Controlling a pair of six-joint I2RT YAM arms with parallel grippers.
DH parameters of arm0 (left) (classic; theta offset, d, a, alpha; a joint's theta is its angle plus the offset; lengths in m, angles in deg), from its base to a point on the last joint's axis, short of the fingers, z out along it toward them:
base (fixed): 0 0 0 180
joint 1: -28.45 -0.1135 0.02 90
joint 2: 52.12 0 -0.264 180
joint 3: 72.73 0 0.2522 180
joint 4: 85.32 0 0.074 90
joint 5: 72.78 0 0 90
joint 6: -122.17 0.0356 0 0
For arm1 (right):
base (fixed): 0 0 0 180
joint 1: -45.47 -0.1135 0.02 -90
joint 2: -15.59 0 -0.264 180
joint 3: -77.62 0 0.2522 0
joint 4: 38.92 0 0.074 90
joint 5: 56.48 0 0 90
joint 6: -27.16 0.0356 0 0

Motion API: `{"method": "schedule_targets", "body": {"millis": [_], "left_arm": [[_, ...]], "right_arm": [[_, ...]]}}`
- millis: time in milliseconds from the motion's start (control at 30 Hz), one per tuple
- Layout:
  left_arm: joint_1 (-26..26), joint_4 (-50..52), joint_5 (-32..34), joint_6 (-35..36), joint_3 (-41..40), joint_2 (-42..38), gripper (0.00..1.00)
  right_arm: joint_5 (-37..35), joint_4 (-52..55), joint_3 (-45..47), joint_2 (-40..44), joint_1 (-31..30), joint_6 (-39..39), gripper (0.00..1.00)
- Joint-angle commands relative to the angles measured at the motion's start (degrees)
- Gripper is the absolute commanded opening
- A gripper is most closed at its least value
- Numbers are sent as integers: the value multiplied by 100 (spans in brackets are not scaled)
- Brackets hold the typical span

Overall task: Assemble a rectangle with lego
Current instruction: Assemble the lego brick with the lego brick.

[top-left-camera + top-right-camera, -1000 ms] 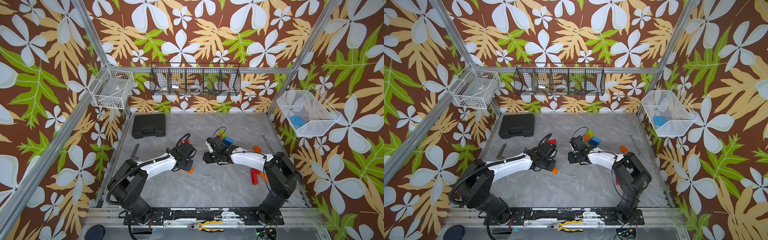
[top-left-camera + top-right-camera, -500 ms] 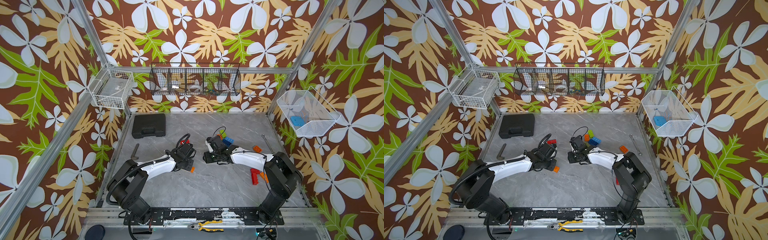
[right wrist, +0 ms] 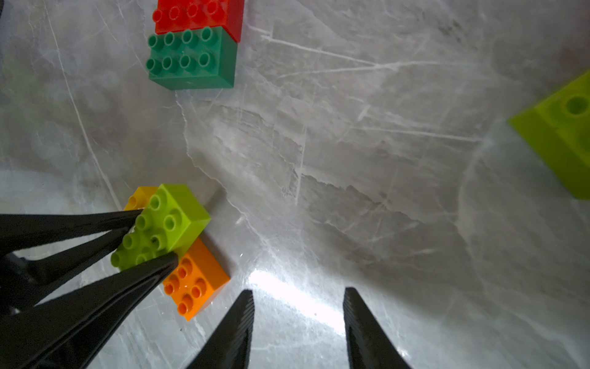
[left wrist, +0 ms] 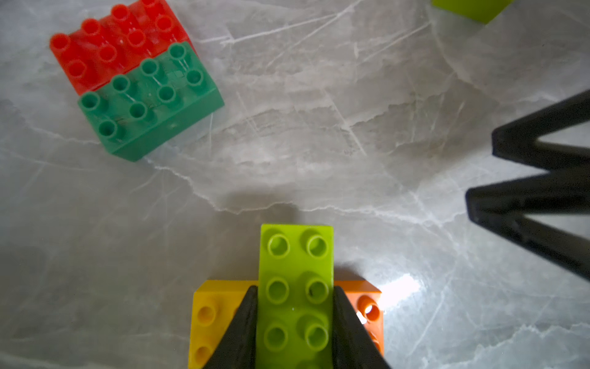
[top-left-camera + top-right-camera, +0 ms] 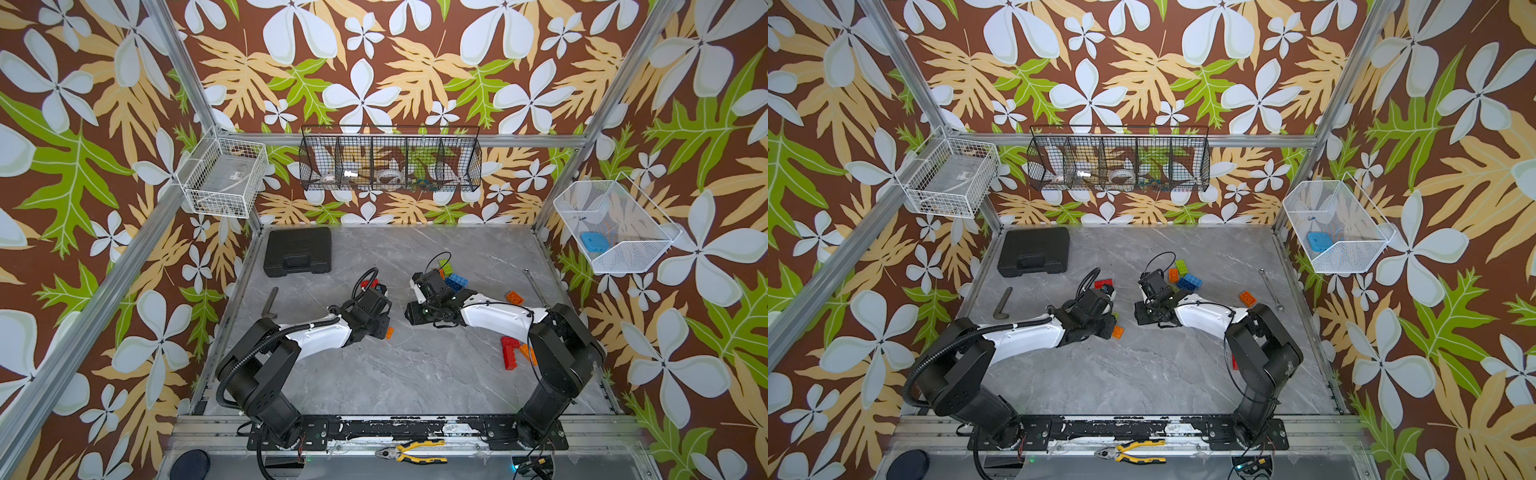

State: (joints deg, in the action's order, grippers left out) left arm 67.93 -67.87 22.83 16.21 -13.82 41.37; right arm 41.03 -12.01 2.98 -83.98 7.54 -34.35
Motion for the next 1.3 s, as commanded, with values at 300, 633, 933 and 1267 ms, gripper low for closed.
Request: {"method": "schedule_targets", "body": {"millis": [300,633,933,1267], "left_arm": [[-2,1830,-353,5,271,116,1],[-2,2091,-346,53,718,194,14],[-2,2181,-271,59,886,132,25],[-2,2211,-287,59,952,54,30]], "right_arm": [[-17,-9,-29,-6,-12,10,45],[22,-53,6,-12,-12,-1,45],[92,-84,-20,-88,-12,-23,44],[137,-84,-42,-115,-12,-23,44]]}}
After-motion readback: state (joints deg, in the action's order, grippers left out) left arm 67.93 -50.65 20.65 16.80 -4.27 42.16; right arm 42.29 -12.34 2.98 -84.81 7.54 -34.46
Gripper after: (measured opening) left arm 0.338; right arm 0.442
